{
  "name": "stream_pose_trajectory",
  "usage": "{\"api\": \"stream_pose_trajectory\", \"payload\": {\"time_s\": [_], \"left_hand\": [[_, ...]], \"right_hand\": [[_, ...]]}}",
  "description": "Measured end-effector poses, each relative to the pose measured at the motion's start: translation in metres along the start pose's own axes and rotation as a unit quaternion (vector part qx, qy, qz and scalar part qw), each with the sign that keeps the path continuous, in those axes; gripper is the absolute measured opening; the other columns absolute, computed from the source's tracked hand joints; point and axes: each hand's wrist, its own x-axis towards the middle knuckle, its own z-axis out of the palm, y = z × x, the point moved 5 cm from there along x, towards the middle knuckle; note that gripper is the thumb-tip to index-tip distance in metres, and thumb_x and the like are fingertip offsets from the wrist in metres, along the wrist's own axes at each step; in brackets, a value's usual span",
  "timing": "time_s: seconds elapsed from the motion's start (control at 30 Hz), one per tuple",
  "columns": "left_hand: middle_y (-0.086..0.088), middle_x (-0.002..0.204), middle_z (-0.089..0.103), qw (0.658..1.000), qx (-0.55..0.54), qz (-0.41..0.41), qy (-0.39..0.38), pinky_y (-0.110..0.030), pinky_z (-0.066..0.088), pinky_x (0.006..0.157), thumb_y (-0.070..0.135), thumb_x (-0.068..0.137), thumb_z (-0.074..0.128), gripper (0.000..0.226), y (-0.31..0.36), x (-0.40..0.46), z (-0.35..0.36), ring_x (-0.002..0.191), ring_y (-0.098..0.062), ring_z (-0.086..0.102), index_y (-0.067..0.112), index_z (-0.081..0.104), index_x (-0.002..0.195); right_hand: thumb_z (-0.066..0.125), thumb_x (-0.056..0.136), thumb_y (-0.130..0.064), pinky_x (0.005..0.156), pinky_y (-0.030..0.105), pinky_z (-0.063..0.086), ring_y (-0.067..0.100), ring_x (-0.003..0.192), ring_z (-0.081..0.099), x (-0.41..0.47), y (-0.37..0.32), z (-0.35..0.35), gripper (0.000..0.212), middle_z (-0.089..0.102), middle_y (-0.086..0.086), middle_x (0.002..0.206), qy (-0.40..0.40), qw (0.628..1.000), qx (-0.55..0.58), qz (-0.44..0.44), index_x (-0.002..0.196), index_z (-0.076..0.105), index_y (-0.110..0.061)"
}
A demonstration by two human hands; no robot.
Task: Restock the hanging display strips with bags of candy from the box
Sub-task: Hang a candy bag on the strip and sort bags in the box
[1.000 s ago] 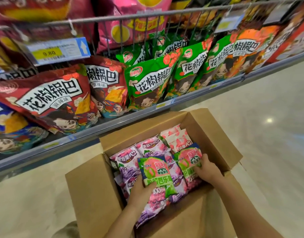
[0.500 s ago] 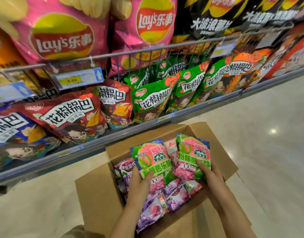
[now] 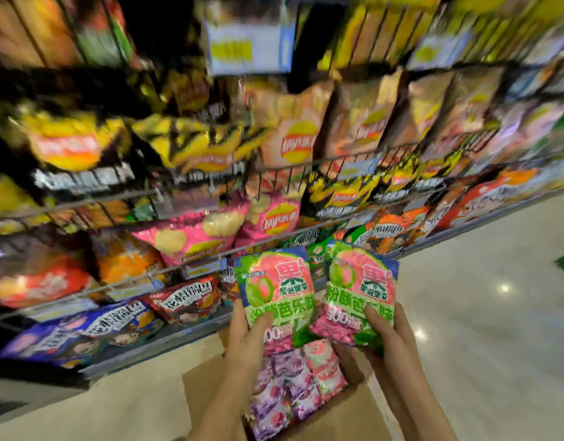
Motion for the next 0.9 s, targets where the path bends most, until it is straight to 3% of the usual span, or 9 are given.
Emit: {"api": "stream_pose_trajectory", "payload": {"time_s": [0.2,0.33,0.4,0.5,0.57,0.67,0.77,0.83,0.9], "left_hand": [[0.016,0.156,0.005,0.998,0.004,0.069,0.003,-0.034,0.015,0.114,0.033,0.095,0.049,0.071,0.155,-0.094,0.004,0.144,-0.008,0.009,0.031,0.004,0.149],[0.015,0.149,0.024,0.987,-0.004,0.155,0.038,-0.025,0.026,0.104,0.025,0.093,0.054,0.068,0.244,-0.154,0.008,0.131,-0.003,0.027,0.027,0.015,0.148],[0.018,0.147,0.022,0.982,-0.005,0.180,0.049,-0.028,0.023,0.109,0.026,0.091,0.056,0.073,0.278,-0.182,0.008,0.136,-0.004,0.022,0.025,0.012,0.149],[0.020,0.145,0.020,0.975,-0.022,0.211,0.061,-0.032,0.018,0.113,0.028,0.090,0.058,0.076,0.314,-0.215,0.001,0.140,-0.006,0.016,0.026,0.011,0.149],[0.023,0.143,0.019,0.969,-0.034,0.231,0.081,-0.033,0.019,0.113,0.028,0.089,0.058,0.076,0.331,-0.237,-0.008,0.137,-0.002,0.017,0.027,0.011,0.149],[0.023,0.143,0.020,0.959,-0.037,0.258,0.115,-0.033,0.018,0.113,0.027,0.090,0.058,0.077,0.349,-0.261,-0.025,0.141,-0.008,0.015,0.025,0.009,0.149],[0.032,0.124,0.027,0.949,-0.053,0.275,0.143,-0.030,0.022,0.109,0.027,0.089,0.058,0.073,0.357,-0.276,-0.050,0.134,-0.005,0.024,0.026,0.015,0.148],[0.022,0.144,0.026,0.938,-0.046,0.302,0.164,-0.039,0.022,0.116,0.041,0.082,0.061,0.080,0.364,-0.290,-0.071,0.139,-0.012,0.025,0.025,0.018,0.148],[0.008,0.151,0.027,0.930,-0.049,0.313,0.188,-0.042,0.025,0.115,0.040,0.081,0.063,0.079,0.369,-0.302,-0.096,0.139,-0.016,0.028,0.023,0.023,0.148]], "right_hand": [[0.054,0.090,-0.012,0.079,0.041,0.054,0.026,0.103,0.064,-0.061,-0.135,0.043,0.037,0.065,0.006,0.116,-0.032,0.999,0.016,-0.041,0.125,0.052,-0.022],[0.059,0.088,-0.015,0.097,0.051,0.045,0.028,0.112,0.058,-0.100,-0.214,0.065,0.037,0.059,0.007,0.126,-0.043,0.996,-0.016,-0.083,0.122,0.052,-0.027],[0.057,0.090,-0.015,0.100,0.051,0.041,0.028,0.117,0.053,-0.119,-0.250,0.077,0.038,0.052,0.008,0.135,-0.059,0.993,-0.019,-0.100,0.124,0.048,-0.029],[0.058,0.090,-0.023,0.108,0.056,0.028,0.027,0.137,0.030,-0.148,-0.294,0.097,0.062,0.027,-0.004,0.152,-0.096,0.992,0.002,-0.075,0.144,0.028,-0.033],[0.059,0.089,-0.027,0.109,0.056,0.023,0.025,0.141,0.023,-0.167,-0.314,0.113,0.068,0.021,-0.007,0.154,-0.126,0.990,-0.005,-0.067,0.147,0.023,-0.034],[0.060,0.087,-0.029,0.111,0.054,0.022,0.023,0.142,0.020,-0.188,-0.332,0.135,0.072,0.016,-0.010,0.155,-0.166,0.983,-0.009,-0.083,0.147,0.020,-0.035],[0.061,0.086,-0.030,0.112,0.053,0.024,0.020,0.136,0.027,-0.209,-0.337,0.161,0.071,0.022,-0.011,0.153,-0.215,0.972,-0.011,-0.099,0.146,0.023,-0.035],[0.064,0.083,-0.033,0.112,0.054,0.022,0.019,0.139,0.024,-0.222,-0.335,0.180,0.075,0.022,-0.012,0.153,-0.240,0.965,-0.012,-0.109,0.146,0.023,-0.036],[0.068,0.074,-0.041,0.112,0.056,0.022,0.019,0.140,0.024,-0.238,-0.330,0.201,0.083,0.024,-0.011,0.153,-0.266,0.956,-0.030,-0.120,0.145,0.025,-0.036]]}}
